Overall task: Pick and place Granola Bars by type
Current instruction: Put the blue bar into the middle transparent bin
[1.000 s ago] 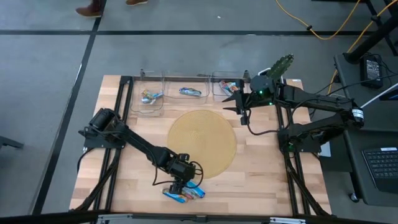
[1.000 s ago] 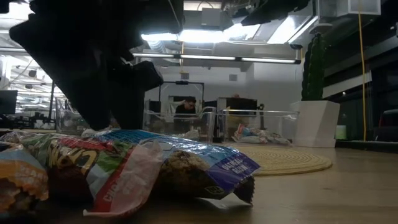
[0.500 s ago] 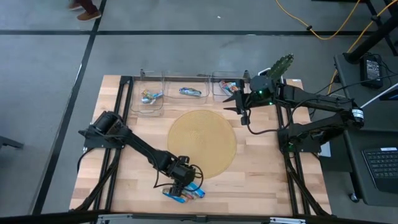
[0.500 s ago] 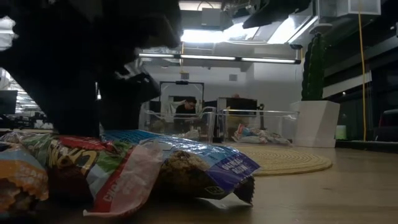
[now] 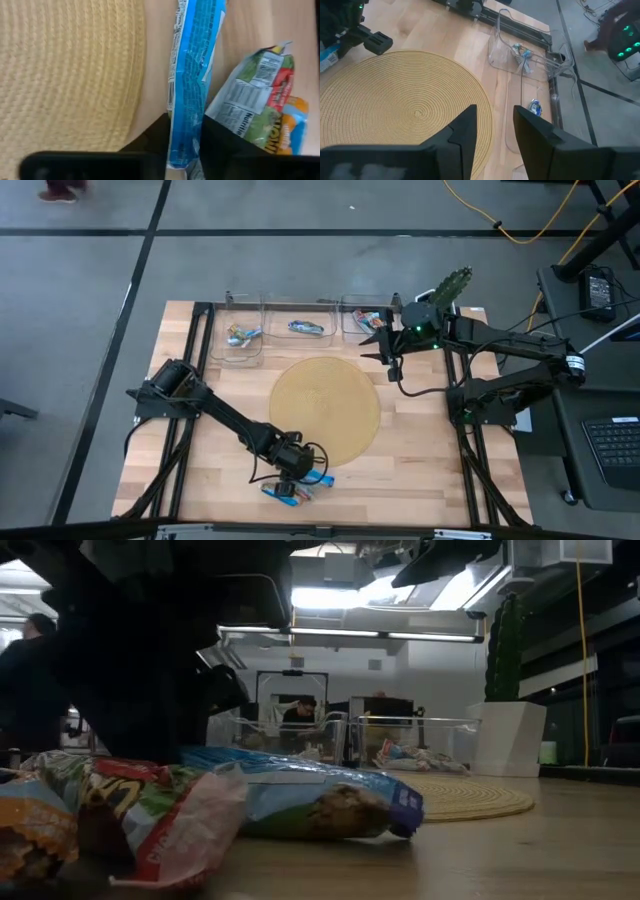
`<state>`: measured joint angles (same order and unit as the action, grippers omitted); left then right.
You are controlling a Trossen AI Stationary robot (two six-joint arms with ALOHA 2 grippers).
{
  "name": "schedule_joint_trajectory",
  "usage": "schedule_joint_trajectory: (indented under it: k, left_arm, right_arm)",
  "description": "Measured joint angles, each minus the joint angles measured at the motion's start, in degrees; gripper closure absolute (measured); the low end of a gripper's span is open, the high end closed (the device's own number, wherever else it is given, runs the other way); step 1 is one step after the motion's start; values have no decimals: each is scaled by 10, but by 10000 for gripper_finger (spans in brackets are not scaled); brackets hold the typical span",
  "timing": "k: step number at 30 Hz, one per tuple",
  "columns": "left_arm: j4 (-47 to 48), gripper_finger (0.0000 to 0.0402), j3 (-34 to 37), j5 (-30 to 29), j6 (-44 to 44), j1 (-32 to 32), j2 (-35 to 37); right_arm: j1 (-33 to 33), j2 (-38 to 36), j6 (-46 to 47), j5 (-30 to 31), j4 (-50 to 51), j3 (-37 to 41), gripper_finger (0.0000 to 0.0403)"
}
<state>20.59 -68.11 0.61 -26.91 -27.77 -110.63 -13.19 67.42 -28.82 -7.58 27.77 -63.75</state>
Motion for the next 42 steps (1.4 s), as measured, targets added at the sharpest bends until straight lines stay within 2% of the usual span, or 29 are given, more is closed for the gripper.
schedule_joint_trajectory:
  k: [4, 9, 13, 20, 23, 26, 33, 42]
  left_arm:
    - [2, 375, -12, 31, -9, 1, 2]
    - [4, 379, -32, 38, -13, 9, 35]
    - [9, 373, -32, -15, -27, 17, 97]
    - [-4, 384, -32, -173, -24, 19, 244]
    - [-47, 385, -32, -234, 19, 13, 304]
    - [-115, 385, -32, -264, 96, 0, 353]
    - [-236, 385, -32, -266, 268, -26, 419]
    - [-285, 384, -32, -241, 336, -27, 431]
  right_arm:
    - [0, 0, 0, 0, 0, 0, 272]
    - [0, 0, 0, 0, 2, 0, 272]
    - [0, 0, 0, 0, 4, 0, 272]
    - [0, 0, 0, 0, 4, 0, 272]
    - [0, 0, 0, 0, 4, 0, 272]
    - [0, 0, 0, 0, 4, 0, 272]
    - [0, 0, 0, 0, 4, 0, 272]
    - [0, 0, 0, 0, 11, 0, 272]
